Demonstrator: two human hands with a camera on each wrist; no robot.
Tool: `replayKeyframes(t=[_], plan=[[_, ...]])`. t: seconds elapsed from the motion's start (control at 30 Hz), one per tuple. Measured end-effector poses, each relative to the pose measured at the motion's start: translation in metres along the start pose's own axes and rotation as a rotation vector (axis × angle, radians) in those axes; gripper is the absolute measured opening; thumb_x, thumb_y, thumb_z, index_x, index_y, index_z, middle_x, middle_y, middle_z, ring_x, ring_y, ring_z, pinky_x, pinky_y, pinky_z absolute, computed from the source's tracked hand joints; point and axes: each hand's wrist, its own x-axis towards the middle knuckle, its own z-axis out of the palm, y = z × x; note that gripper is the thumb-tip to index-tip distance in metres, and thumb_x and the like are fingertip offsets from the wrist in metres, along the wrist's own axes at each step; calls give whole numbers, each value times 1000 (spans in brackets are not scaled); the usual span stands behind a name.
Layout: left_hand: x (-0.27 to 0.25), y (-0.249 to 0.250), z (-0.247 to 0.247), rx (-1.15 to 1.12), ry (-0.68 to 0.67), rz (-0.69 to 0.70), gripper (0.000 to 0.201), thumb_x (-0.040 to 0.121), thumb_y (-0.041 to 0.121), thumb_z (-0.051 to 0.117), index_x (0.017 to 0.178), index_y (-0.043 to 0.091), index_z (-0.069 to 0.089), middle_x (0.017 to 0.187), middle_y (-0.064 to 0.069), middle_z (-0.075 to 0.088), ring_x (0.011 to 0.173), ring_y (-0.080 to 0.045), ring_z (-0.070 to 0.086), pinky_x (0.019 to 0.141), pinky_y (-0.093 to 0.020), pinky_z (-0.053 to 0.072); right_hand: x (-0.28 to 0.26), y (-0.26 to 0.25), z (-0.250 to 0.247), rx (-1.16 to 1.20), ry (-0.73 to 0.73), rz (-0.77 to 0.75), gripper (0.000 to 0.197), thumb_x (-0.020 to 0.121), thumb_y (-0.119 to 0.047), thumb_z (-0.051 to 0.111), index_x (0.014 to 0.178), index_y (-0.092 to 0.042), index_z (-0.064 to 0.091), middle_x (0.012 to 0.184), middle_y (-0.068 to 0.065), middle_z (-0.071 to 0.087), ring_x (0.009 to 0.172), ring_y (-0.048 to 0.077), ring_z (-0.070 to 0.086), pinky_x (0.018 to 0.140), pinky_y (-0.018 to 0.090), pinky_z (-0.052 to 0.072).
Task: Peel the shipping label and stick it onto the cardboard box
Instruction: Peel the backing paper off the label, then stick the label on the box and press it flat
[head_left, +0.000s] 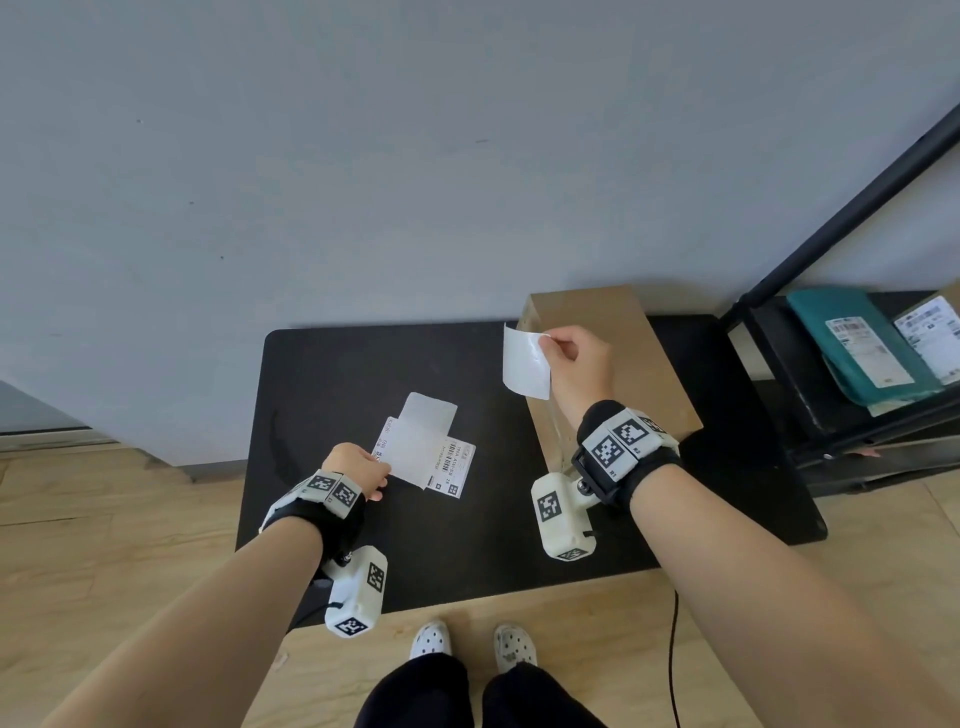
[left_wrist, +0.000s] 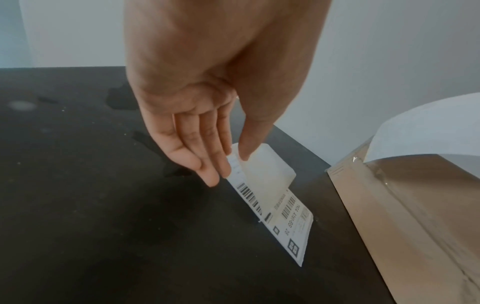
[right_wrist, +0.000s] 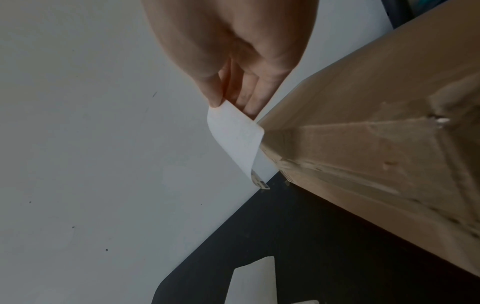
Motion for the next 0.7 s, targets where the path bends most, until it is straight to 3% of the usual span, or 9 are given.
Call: replayKeyframes(t=[0.07,0.13,0.17,0.23,0.33,0.5,0.6,0.7], plan=[[-4,5,-2,61,9,32,21,88,8,55,70,11,45,77,-8,67,58,-25,64,60,-26,48,-3,-2,3,13,-14,-14,11,88,-7,57,93,-2,66,87,2,64,83,14,58,67,11,44],[-11,12,-7,100,1,57,5,87,8,54,88,5,50,97,-15,70,68,-31,68,67,-29,49,-5,-5,6,22,-38,-41,12,88,-8,58,93,-2,67,87,2,64,82,14,58,67,10,44],[-12,16,-8,96,3,80,19,87,9,53,104,0,55,102,-16,69,68,-30,68,67,-28,49,-7,-7,8,26,-44,-54,12,88,-8,59,93,-2,67,86,2,64,81,14,58,66,8,44],[-21,29,-11,52,0,163,27,88,8,51,111,-2,61,95,-14,69,63,-25,65,62,-27,49,-11,-10,12,39,-47,-69,12,87,-9,60,93,-2,67,85,2,64,80,13,58,64,3,44],[-40,58,-15,-68,16,331,16,92,8,50,96,4,65,85,-8,66,57,-16,60,57,-24,47,-20,-16,19,83,-76,-85,10,86,-9,62,91,-2,68,84,2,64,79,13,59,63,1,43],[-74,107,-19,-275,-6,427,23,94,16,48,81,6,64,68,-5,65,46,-14,52,45,-18,40,-32,-27,22,70,-141,-176,9,85,-12,65,88,-6,70,82,-1,65,78,14,60,74,21,45],[-83,121,-24,-296,44,417,29,94,18,46,74,6,63,61,-4,64,31,-8,48,35,-13,35,-39,-34,17,60,-187,-236,9,85,-12,65,88,-8,72,79,-3,65,75,10,60,70,13,45],[-88,130,-31,-244,62,397,35,93,28,51,66,8,62,60,-3,64,31,-9,47,37,-15,36,-45,-38,12,31,-232,-282,10,86,-14,65,89,-9,73,80,-3,69,74,7,61,68,8,44]])
